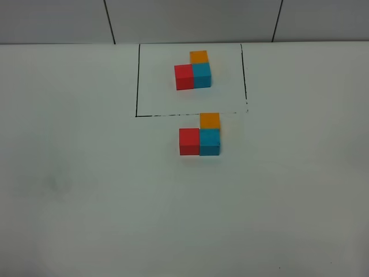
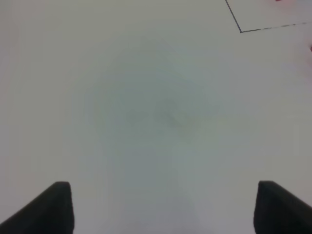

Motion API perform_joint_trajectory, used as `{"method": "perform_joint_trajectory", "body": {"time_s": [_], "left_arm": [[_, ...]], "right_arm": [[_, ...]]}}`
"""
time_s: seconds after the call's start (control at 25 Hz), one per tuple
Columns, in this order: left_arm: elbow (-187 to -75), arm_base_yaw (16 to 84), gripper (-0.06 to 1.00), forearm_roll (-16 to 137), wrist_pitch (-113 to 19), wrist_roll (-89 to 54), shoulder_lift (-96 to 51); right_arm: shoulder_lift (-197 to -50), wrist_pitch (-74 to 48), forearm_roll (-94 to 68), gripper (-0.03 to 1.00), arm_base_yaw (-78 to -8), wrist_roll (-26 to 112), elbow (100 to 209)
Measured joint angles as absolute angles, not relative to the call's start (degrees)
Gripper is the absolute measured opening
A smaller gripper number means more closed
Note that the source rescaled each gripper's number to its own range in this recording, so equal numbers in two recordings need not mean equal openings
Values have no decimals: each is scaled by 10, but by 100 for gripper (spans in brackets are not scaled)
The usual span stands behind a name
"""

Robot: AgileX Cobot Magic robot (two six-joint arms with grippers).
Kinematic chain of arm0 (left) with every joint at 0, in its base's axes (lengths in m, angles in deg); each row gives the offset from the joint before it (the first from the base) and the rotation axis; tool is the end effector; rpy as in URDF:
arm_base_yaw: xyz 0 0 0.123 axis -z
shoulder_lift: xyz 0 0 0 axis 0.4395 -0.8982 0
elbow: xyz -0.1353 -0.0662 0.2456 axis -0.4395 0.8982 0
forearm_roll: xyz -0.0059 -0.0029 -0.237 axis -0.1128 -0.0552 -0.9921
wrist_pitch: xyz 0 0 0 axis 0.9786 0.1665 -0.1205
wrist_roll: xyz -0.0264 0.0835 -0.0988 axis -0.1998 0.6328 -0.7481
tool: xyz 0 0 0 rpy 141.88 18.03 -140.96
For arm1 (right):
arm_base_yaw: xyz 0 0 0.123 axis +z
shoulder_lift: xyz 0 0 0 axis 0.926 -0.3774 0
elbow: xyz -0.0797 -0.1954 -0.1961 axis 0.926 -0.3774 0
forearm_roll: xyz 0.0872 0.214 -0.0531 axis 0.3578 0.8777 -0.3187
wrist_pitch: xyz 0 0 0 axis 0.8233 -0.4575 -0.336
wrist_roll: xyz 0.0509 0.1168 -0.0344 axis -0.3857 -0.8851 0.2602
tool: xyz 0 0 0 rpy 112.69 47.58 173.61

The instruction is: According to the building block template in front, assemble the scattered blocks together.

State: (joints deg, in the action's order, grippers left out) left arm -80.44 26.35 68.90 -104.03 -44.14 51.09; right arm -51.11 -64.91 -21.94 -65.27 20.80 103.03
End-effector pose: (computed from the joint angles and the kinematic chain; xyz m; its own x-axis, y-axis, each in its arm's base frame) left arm 0.0138 -0.0097 0.2535 -0.4377 0.0936 -0.8942 0.1110 0.9926 0.0495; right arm 0.0159 -0.0016 0.2516 -0.4654 -0.0488 -0.8837 -0.0417 0.9986 -0.0331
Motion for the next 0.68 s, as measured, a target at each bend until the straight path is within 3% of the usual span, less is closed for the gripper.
{"method": "perform_joint_trajectory", "body": {"time_s": [0.68], "left_arm": [[-804,264,70,689,-1040,-441,511]], "right_arm": [[-511,-649,-219,73,-653,208,1030]]}}
